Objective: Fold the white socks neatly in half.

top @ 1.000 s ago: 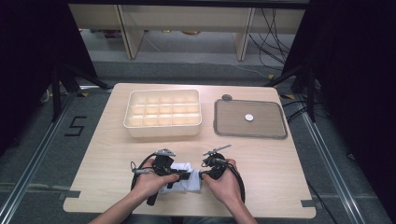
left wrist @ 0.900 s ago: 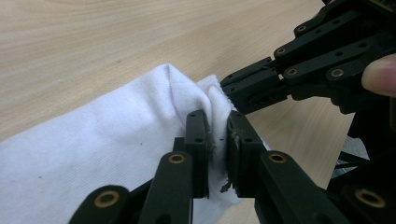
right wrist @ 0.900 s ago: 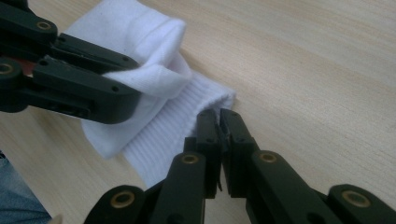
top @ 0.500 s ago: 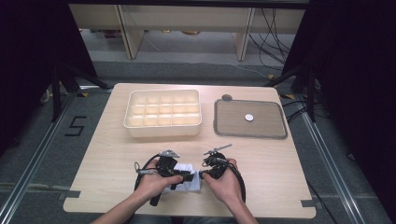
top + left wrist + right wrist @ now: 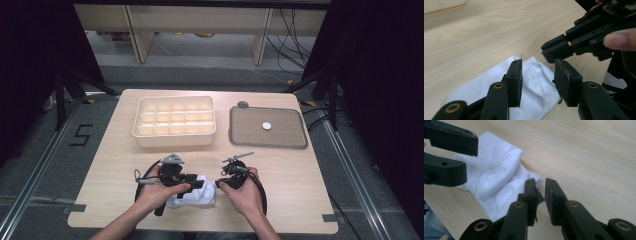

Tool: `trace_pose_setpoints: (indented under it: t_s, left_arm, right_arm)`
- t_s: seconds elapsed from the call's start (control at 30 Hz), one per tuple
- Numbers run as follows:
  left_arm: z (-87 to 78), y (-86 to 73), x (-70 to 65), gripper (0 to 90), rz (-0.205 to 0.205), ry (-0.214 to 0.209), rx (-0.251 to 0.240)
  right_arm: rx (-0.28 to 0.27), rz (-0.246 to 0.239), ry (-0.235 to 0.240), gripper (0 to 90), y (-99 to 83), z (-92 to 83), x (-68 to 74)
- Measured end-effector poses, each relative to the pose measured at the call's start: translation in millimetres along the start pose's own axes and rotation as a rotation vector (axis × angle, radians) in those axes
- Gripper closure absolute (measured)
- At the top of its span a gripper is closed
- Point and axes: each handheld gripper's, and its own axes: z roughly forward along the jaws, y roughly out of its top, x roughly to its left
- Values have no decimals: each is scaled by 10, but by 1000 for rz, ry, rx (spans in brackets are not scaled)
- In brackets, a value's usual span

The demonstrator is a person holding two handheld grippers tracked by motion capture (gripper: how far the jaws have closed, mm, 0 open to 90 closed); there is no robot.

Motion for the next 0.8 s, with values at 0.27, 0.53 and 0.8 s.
trace_pose_setpoints:
  t_s: [0.27, 0.53, 0.8]
  left_arm:
    - [108, -118, 15, 577, -12, -24, 75]
    - [211, -168, -30, 579, -13, -14, 104]
    - [237, -182, -24, 605, -5, -13, 130]
  right_arm:
    - [20, -57, -14, 767, -7, 19, -8]
    - [34, 5, 56, 755, -25, 55, 34]
    - [10, -8, 42, 755, -3, -19, 74]
